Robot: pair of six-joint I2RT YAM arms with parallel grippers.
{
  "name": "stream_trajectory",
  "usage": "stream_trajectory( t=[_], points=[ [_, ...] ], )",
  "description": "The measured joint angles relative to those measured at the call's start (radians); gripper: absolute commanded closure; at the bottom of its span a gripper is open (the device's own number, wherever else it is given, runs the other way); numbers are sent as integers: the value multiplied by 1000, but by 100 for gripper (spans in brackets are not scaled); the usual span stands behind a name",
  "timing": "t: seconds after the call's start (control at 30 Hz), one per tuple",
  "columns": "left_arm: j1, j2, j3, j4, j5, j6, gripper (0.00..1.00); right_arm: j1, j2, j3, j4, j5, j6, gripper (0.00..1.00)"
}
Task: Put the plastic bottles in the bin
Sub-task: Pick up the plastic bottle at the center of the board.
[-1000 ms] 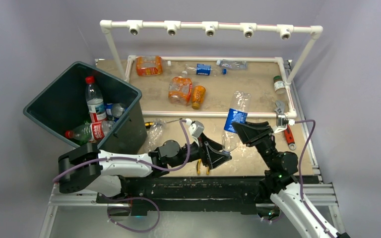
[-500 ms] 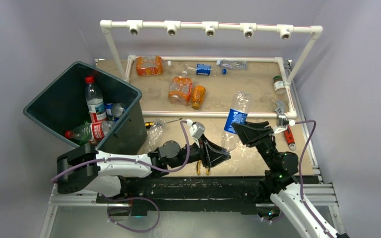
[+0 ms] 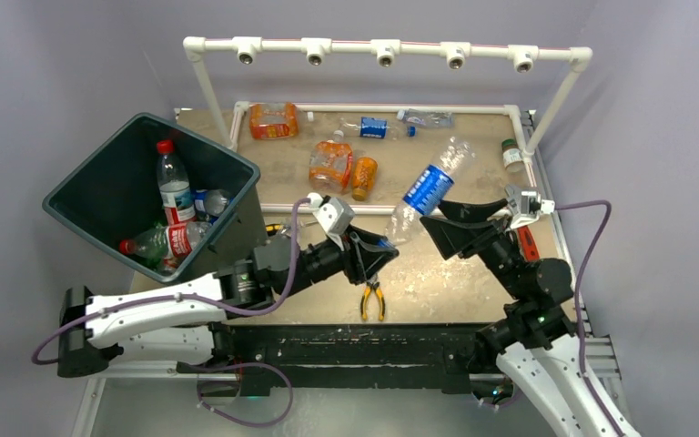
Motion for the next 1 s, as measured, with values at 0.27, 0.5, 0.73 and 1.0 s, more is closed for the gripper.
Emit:
stream_trajectory(
  t=[0.27, 0.5, 0.73, 1.0],
  points=[
    [1, -42, 252, -401, -211, 183, 100, 0, 3, 210, -254, 0, -210, 1],
    [1, -34, 379, -565, -295, 339, 100, 0, 7, 309, -381, 31, -274, 1],
    [1, -3, 440, -641, -352, 634, 100, 0, 82, 418, -466, 63, -294, 1],
    [1, 4, 455, -711, -318, 1126, 100, 1, 104, 594, -523, 113, -391, 3]
  ],
)
